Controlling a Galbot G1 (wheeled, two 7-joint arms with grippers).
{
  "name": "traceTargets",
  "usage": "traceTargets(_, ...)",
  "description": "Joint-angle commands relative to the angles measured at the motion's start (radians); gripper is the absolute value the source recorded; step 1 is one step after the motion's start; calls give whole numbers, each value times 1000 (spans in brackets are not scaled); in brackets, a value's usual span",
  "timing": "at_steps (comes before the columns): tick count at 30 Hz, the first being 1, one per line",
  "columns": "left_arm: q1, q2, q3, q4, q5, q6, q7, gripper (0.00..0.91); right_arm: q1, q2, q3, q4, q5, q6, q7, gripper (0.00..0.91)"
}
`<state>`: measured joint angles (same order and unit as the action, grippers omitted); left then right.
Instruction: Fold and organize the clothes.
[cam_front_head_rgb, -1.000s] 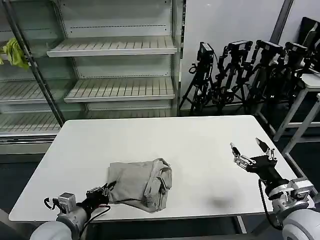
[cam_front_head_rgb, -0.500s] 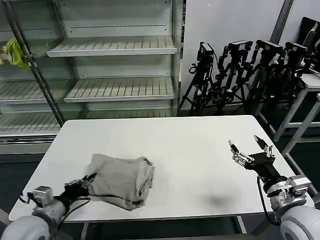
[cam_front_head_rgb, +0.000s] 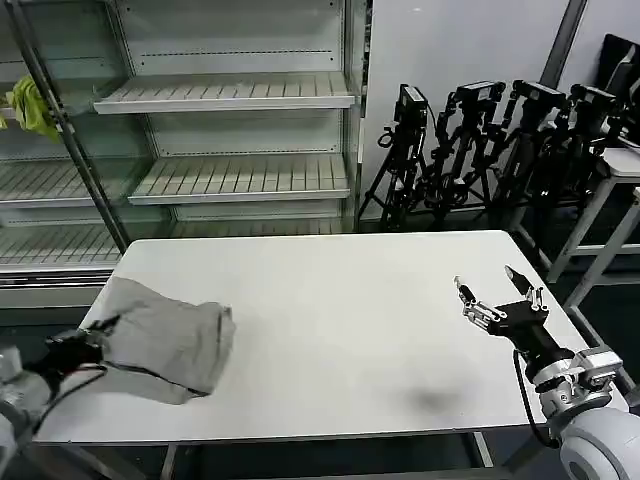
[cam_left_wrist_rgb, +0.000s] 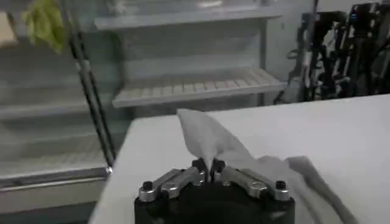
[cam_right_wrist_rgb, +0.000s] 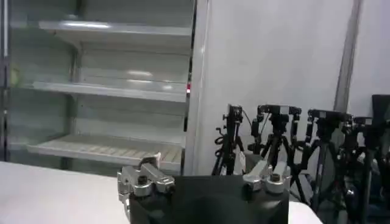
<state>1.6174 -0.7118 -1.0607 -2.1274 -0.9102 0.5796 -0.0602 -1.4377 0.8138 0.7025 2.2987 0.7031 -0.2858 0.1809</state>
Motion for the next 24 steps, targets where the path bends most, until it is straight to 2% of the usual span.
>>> traceTargets(1, 104, 179, -314, 57, -25, -1, 6, 50, 7, 0, -1, -5, 3, 3, -1, 907)
traceTargets(7, 162, 222, -434, 68, 125, -3, 51, 40, 13, 0, 0, -14, 11, 11, -4, 907)
traceTargets(12, 165, 209, -407, -15, 217, -3, 80, 40, 5, 3, 4, -23, 12, 18, -7, 907)
traceTargets(17, 119, 125, -137, -106, 300, -3, 77, 40, -23, 11, 19, -17, 9, 21, -8, 907)
traceTargets(20, 54, 20, 116, -117, 393, -4, 79, 40, -36, 17, 30, -12, 7, 21, -7, 907)
traceTargets(24, -16, -83, 348, -86, 470, -10, 78, 40, -59, 25, 52, 2, 1, 17, -2, 907)
